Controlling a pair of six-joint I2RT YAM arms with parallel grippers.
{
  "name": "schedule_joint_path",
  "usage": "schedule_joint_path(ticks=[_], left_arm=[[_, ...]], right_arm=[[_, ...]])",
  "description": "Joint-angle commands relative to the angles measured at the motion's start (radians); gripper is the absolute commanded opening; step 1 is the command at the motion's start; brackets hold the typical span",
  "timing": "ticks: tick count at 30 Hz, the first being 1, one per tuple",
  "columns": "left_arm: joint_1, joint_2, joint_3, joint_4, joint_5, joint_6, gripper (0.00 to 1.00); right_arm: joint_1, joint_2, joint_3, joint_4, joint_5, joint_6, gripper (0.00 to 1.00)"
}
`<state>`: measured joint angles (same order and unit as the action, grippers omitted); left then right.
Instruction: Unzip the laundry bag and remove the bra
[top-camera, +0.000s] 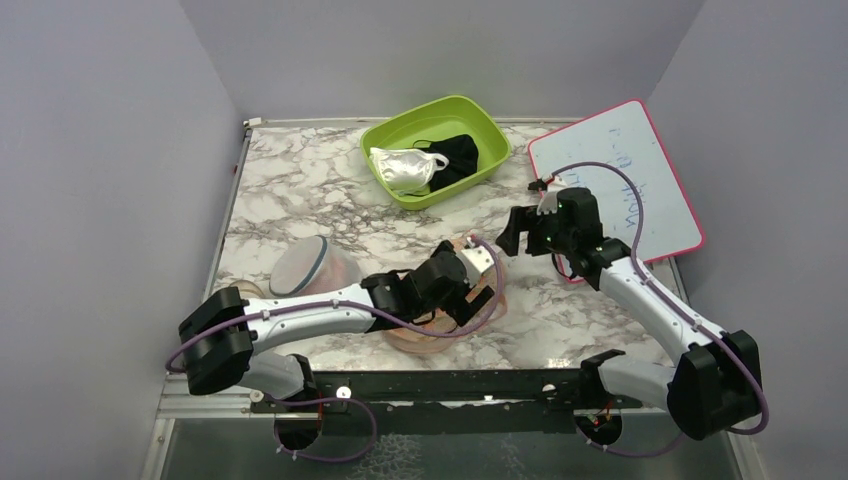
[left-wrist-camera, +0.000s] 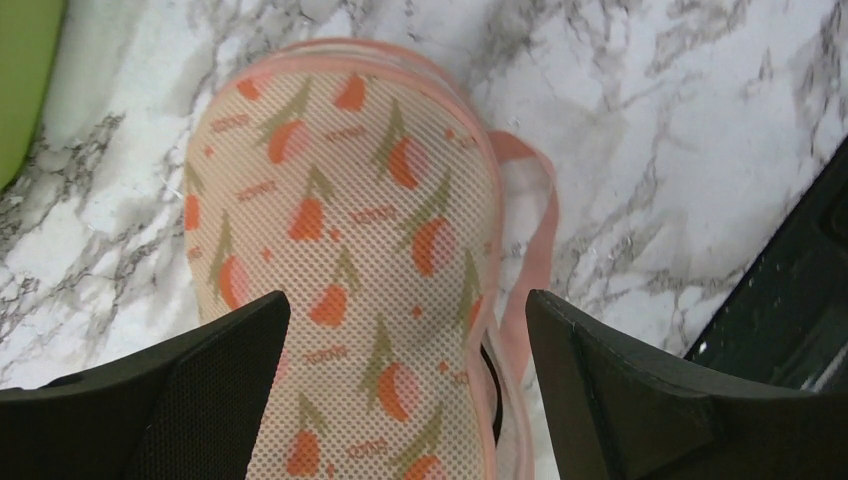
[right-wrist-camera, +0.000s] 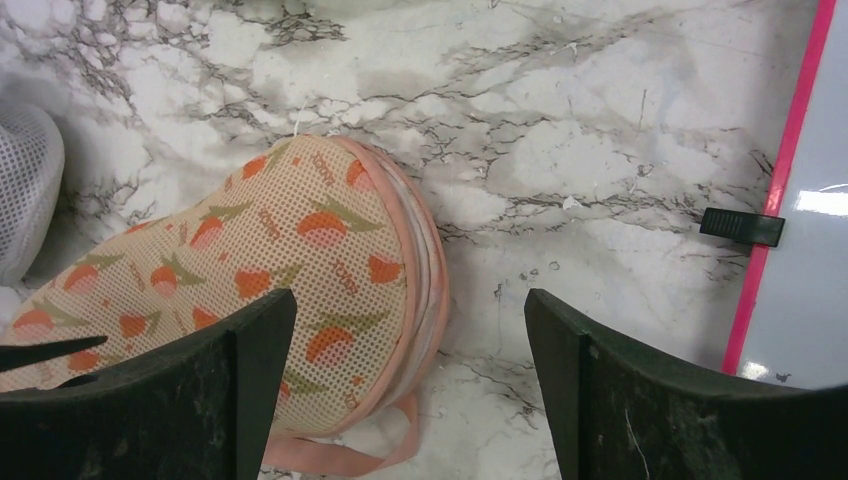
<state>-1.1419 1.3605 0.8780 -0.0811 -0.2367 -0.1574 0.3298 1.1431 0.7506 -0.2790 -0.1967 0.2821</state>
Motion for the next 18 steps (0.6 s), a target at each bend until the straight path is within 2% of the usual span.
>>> schedule_joint_path(ticks=[1,6,12,18], left_arm=[[-0.076,0.022,-0.007,-0.1,-0.012,0.081,0.82],[-0.176,0.036,-0.014,-0.188,-0.136,0.144,0.74],[-0.19,0.054,-0.015,-0.27,-0.142,0.095,0.67],[-0.191,0.131,0.01,-0.279,-0.127,0.053,0.71]], right_arm=[[-0.001,0.028,0.006,0.024,-0.047,-0.015,0.84],[-0.001,0.027,0.003,0.026,-0.054,-0.015,0.83],[0.0,0.026,-0.002,0.033,-0.065,-0.016,0.83],[-0.001,0.029,-0.001,0.032,-0.075,-0.02,0.83]])
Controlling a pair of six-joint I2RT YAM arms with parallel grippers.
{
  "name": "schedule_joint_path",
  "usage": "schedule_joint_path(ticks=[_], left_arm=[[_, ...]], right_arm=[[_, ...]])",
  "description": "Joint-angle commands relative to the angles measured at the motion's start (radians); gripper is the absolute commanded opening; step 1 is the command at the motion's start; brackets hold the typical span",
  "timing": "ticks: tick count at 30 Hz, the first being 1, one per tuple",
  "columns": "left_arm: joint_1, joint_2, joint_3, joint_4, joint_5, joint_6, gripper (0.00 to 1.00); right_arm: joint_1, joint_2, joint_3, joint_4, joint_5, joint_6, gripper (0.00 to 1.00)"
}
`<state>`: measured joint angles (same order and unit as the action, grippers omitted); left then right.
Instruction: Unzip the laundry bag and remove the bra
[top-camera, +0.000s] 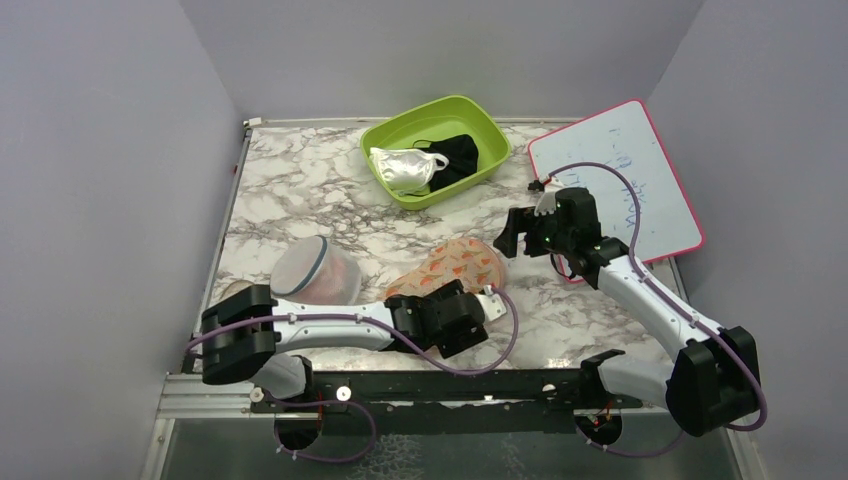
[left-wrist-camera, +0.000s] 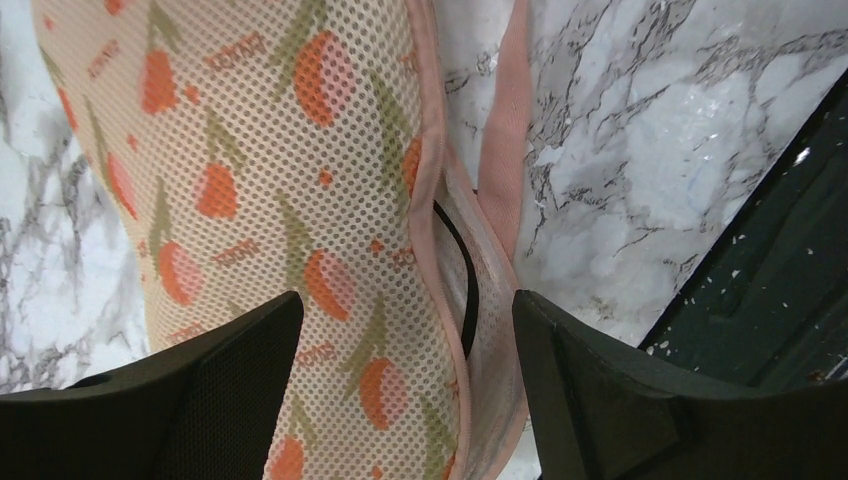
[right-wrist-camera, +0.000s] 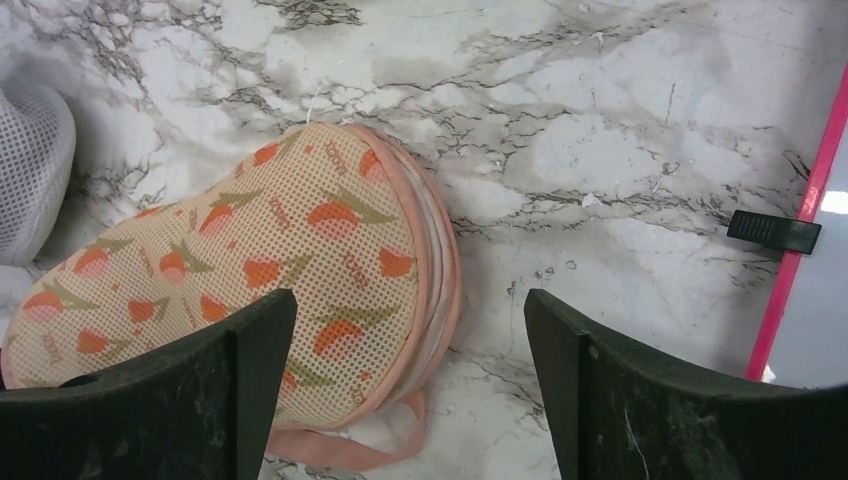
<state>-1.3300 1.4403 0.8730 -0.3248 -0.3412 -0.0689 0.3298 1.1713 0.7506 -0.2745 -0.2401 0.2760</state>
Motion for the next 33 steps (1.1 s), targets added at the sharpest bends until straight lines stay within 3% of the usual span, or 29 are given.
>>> schedule_joint_path(ticks=[1,7,10,16,19,22,27,33], left_arm=[[-0.003,0.067,0.021,-0.038,-0.028,-0.039,0.7],[-0.002,0.11,0.033,-0.042,-0.119,-0.058,0.51],[-0.003,0.093,0.035,-0.034,-0.107,-0.065,0.47],[-0.003,0.065,0.04,-0.032,-0.078,-0.089,0.44],[-0.003,0.045,0.042,-0.029,-0.069,-0.105,0.56],[-0.003,0.029,0.033,-0.023,-0.071,-0.115,0.57],[-0.003,0.044,0.017,-0.015,-0.07,-0.115,0.49],[-0.002,0.078,0.004,-0.007,-0.117,-0.09,0.47]], right_arm=[[-0.001,-0.001,-0.002,0.028,-0.031,-0.015,0.83],[-0.001,-0.004,-0.007,0.025,-0.036,-0.016,0.82],[-0.001,-0.006,-0.009,0.026,-0.036,-0.016,0.82],[-0.001,0.005,-0.011,0.032,-0.042,-0.015,0.82],[-0.001,0.009,-0.012,0.032,-0.046,-0.016,0.81],[-0.001,0.01,-0.013,0.033,-0.05,-0.015,0.81],[-0.002,0.006,-0.012,0.032,-0.051,-0.016,0.81],[-0.001,0.003,-0.017,0.031,-0.051,-0.015,0.81]])
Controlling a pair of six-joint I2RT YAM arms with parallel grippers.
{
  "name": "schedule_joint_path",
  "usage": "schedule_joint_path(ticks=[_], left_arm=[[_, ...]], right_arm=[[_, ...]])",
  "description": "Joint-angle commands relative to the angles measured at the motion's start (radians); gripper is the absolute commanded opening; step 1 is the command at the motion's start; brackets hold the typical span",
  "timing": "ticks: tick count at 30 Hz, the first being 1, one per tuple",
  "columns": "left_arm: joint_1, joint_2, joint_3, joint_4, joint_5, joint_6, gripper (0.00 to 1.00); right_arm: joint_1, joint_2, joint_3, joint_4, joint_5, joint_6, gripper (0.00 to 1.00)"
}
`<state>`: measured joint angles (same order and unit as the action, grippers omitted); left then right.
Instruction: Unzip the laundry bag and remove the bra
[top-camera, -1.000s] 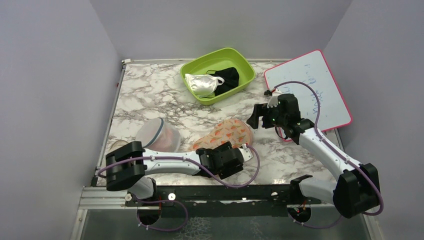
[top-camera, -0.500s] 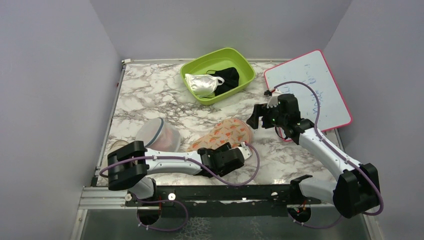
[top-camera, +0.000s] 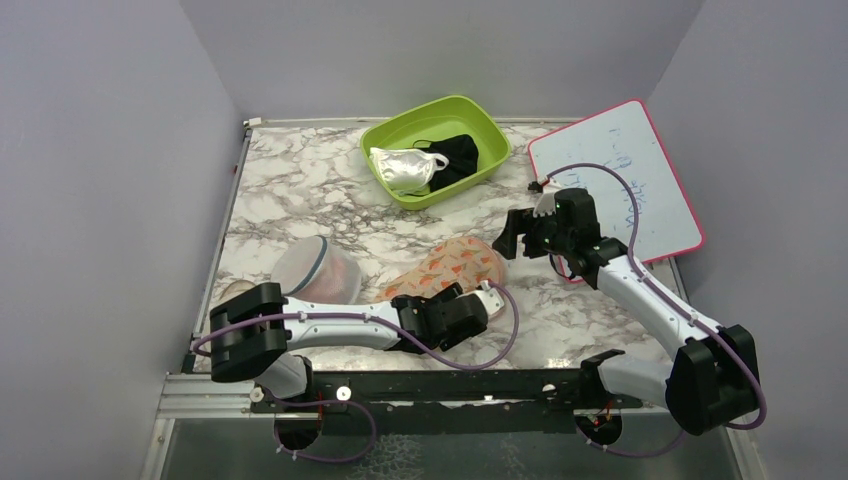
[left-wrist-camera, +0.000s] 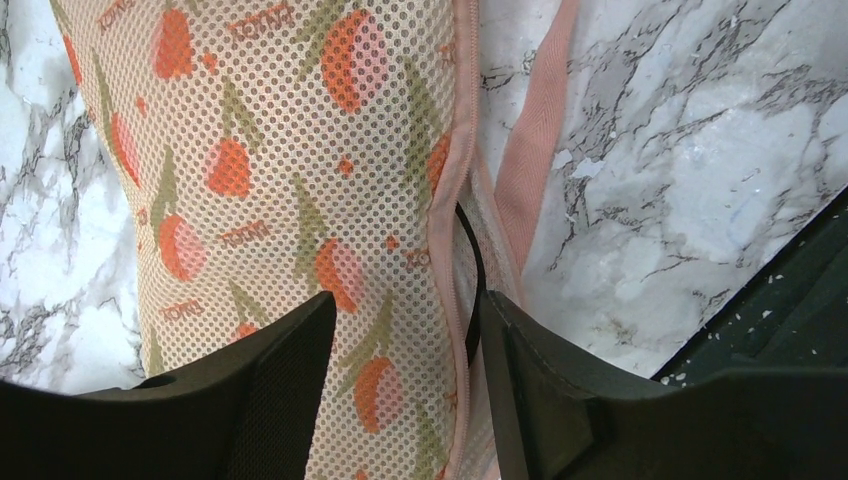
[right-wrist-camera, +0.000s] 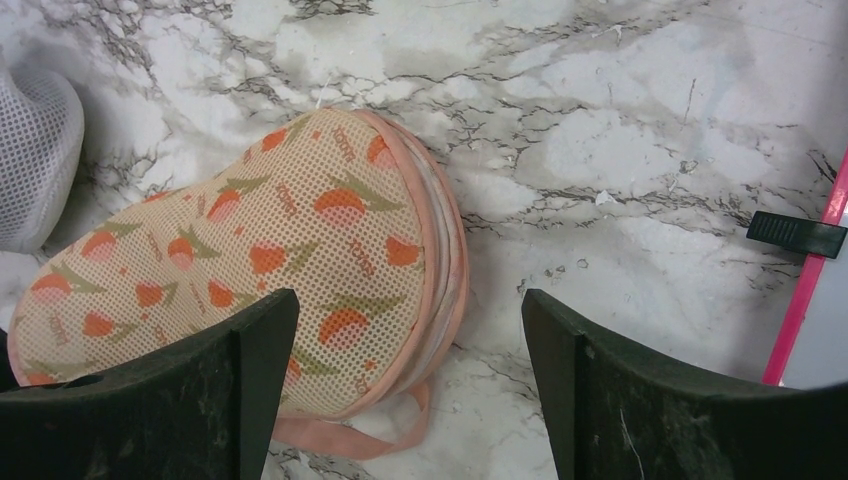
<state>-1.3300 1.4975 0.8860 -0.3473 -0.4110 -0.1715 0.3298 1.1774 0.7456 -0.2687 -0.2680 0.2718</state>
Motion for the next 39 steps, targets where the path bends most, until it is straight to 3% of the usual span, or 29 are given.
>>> schedule_joint_path(ticks=[1,7,12,17,28,35,39], left_arm=[[-0.002,0.021,-0.01,0.018,-0.051,0.017,0.46],[-0.002,0.041,-0.008,0.03,-0.033,0.029,0.45],[-0.002,0.032,0.0,0.037,-0.042,0.044,0.19],[-0.001,0.012,0.023,0.036,-0.062,0.056,0.01],[0.103,-0.217,0.033,0.089,-0.19,-0.04,0.0],[0.343,-0.299,0.004,0.169,-0.03,-0.086,0.0],[0.432,-0.286,0.019,0.165,-0.014,-0.088,0.0]], right_arm=[[-0.001,-0.004,-0.011,0.025,-0.025,-0.012,0.81],[-0.001,-0.003,-0.006,0.021,-0.026,-0.012,0.8],[-0.001,-0.002,0.003,0.008,-0.03,-0.01,0.8],[-0.001,-0.01,0.019,-0.027,-0.02,-0.015,0.8],[-0.001,-0.071,0.079,-0.081,0.091,0.021,0.83],[-0.002,-0.048,0.116,-0.097,0.059,0.021,0.84],[-0.001,-0.03,0.12,-0.106,0.0,0.003,0.84]])
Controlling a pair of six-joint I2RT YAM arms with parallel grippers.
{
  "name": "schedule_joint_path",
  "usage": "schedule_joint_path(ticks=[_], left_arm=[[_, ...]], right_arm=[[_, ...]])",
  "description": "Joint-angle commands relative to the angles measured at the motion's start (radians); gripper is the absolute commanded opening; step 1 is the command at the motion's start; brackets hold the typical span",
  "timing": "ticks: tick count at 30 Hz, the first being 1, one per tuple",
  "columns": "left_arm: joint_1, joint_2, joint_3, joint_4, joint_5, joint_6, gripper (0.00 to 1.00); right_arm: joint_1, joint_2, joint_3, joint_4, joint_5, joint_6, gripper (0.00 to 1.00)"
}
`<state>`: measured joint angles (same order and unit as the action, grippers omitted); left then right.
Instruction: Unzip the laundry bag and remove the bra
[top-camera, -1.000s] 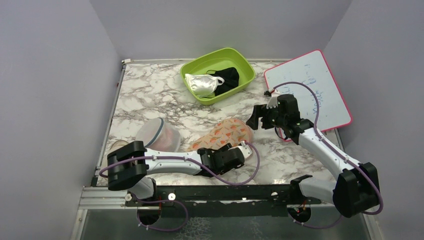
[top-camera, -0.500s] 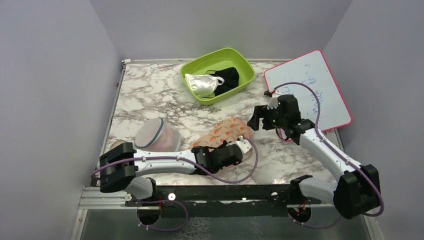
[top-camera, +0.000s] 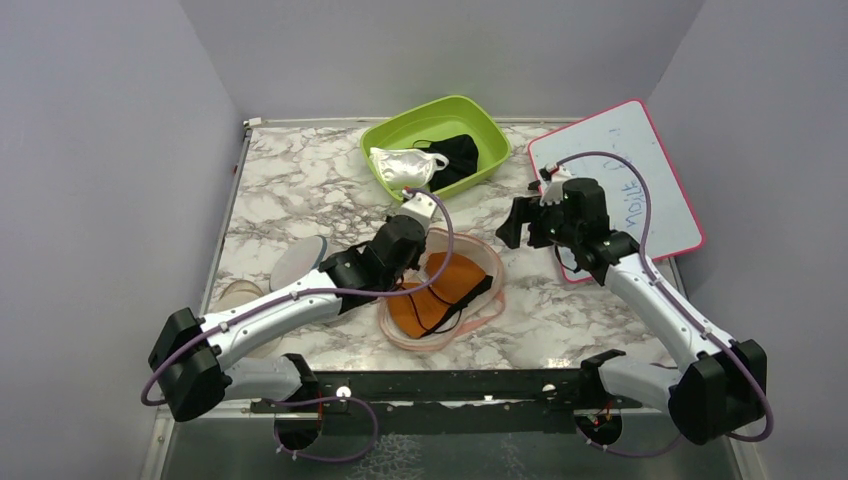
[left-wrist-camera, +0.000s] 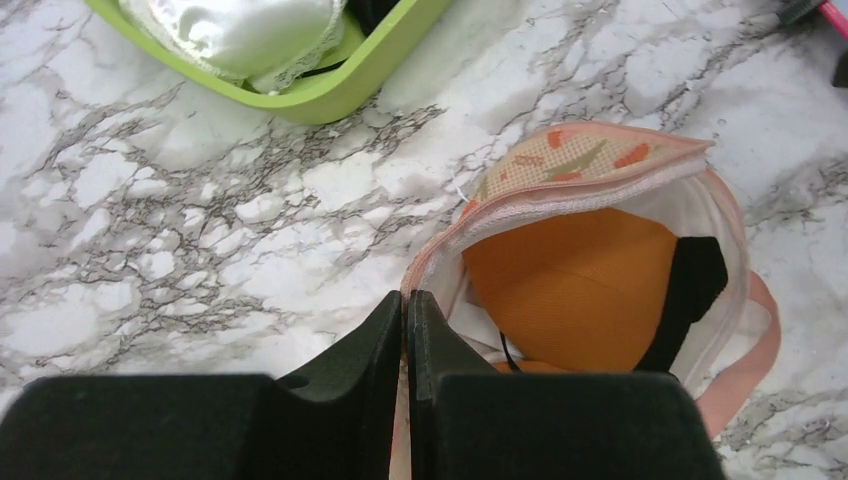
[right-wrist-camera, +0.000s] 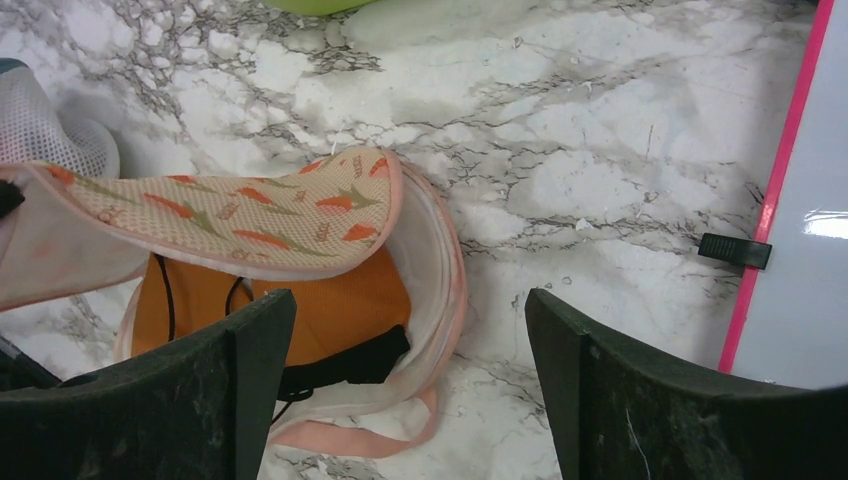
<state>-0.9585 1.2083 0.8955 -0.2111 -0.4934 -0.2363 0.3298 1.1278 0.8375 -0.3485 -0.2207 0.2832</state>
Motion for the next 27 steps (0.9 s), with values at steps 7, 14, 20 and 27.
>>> schedule_joint_path(ticks=[7,14,20,27], left_arm=[[0.22,0.006,0.007,0.001,0.094,-0.038,0.0],[0.352,0.036,-0.004,-0.008,0.077,-0.037,0.0],[0.396,0.094,0.026,-0.016,0.09,-0.026,0.0],[0.4,0.1,0.054,-0.038,0.088,0.0,0.42]], right_arm=[[0.0,0.105,0.024,-0.042,-0.156,-0.023,0.84],[0.0,0.139,-0.016,0.01,-0.245,-0.007,0.84],[0.0,0.162,-0.063,0.073,-0.305,0.014,0.83],[0.001,0.199,-0.083,0.064,-0.29,-0.013,0.82]])
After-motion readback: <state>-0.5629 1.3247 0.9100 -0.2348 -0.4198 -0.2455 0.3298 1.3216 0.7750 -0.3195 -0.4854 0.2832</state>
